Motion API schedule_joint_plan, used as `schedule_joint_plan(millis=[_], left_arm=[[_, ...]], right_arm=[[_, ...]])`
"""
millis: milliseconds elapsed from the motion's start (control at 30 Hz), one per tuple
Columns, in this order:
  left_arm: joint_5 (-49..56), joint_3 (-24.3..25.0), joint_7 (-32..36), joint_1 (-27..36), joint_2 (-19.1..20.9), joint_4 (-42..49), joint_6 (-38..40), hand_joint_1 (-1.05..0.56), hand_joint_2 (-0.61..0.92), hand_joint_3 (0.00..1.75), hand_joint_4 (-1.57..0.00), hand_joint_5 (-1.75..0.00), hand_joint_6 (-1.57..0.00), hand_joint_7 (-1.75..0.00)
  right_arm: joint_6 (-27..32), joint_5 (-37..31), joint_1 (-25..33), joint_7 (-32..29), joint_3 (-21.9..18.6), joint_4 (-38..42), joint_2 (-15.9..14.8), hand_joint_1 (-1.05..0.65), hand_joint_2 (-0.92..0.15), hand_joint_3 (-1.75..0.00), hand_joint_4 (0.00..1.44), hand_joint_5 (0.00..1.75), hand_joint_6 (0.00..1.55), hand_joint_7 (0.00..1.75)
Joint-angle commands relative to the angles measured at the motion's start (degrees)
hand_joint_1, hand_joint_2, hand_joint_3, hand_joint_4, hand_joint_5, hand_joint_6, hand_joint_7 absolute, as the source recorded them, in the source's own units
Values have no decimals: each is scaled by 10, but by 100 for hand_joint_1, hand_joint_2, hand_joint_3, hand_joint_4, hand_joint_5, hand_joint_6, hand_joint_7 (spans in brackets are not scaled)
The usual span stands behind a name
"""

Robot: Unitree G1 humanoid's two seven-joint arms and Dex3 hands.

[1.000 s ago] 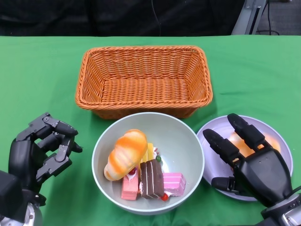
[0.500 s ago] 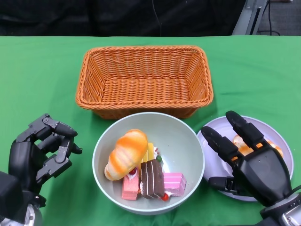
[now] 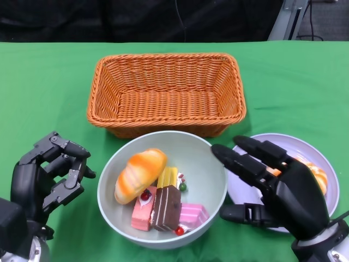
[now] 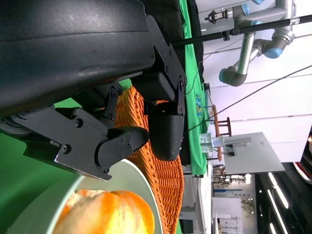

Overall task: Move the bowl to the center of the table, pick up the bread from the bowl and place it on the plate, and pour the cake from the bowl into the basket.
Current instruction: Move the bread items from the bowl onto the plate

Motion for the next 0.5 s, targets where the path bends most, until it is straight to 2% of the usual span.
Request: schedule_joint_plan(millis=[33, 300, 500], left_arm=[[-1, 2, 1, -4, 6, 1, -7, -7, 71, 83, -78, -154, -78, -131], [1, 1, 6, -2, 2, -5, -8, -5, 72, 82, -78, -153, -78, -129], [-1, 2, 5, -1, 2, -8, -8, -6, 72, 82, -78, -154, -79, -130]], right_arm=[[-6, 14, 12, 32, -17, -40, -3, -71, -92, -11, 76, 13, 66, 4], [9, 13, 11, 115, -33, -102, 8, -71, -92, -11, 79, 11, 69, 3], [4, 9, 22, 140, -41, -94, -1, -71, -92, -11, 79, 9, 71, 3]])
